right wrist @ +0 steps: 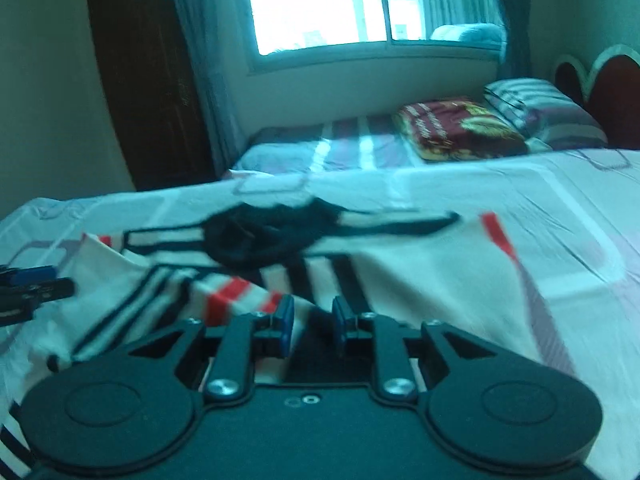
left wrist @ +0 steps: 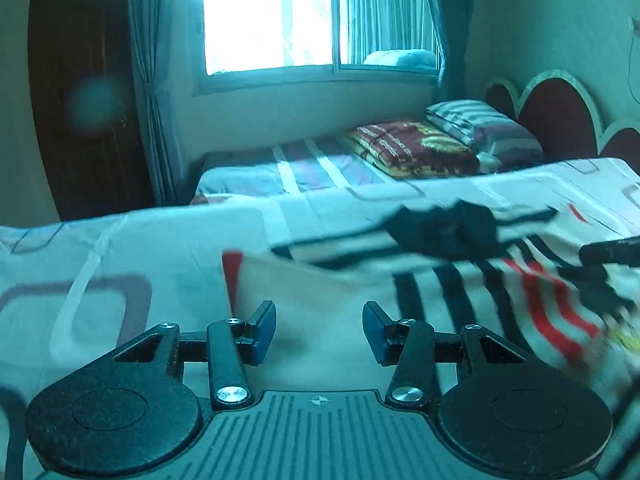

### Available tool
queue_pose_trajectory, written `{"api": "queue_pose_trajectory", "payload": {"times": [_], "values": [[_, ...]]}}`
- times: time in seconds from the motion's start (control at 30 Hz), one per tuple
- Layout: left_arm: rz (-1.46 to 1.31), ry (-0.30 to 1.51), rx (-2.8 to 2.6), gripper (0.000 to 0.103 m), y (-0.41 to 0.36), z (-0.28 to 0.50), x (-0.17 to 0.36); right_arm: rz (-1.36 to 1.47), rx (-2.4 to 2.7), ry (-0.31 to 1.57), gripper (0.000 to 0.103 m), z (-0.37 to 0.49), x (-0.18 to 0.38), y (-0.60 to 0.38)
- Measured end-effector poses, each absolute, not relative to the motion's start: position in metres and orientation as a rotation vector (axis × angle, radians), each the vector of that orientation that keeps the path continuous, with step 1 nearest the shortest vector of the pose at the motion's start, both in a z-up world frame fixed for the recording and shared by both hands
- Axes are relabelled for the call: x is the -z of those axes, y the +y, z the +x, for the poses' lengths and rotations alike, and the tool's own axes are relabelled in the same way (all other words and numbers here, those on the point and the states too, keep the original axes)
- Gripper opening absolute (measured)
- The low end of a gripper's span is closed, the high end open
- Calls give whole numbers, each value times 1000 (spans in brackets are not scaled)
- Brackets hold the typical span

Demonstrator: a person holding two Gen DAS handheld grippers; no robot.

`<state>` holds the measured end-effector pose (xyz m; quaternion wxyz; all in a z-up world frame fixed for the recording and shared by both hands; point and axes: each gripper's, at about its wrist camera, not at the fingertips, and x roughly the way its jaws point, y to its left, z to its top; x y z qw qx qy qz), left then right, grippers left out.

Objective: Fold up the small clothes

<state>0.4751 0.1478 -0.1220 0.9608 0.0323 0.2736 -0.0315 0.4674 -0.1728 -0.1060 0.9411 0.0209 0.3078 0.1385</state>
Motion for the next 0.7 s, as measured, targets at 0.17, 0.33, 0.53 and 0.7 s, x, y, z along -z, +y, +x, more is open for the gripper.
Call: {"api": "queue_pose_trajectory", "payload": {"times": [0.17, 0.33, 0.53, 0.7], "values": [[49, 626, 43, 48, 162, 534, 150, -3, -295, 672, 18, 500, 127, -133], [-28, 637, 53, 62, 181, 536, 152, 36, -273, 691, 19, 503, 139, -138], [22, 659, 24, 64, 182, 548, 158, 43, -331, 655, 23, 509, 129, -119], [-35, 610, -12, 71, 190, 526, 140, 58, -314, 680, 26, 508, 129, -123]]}}
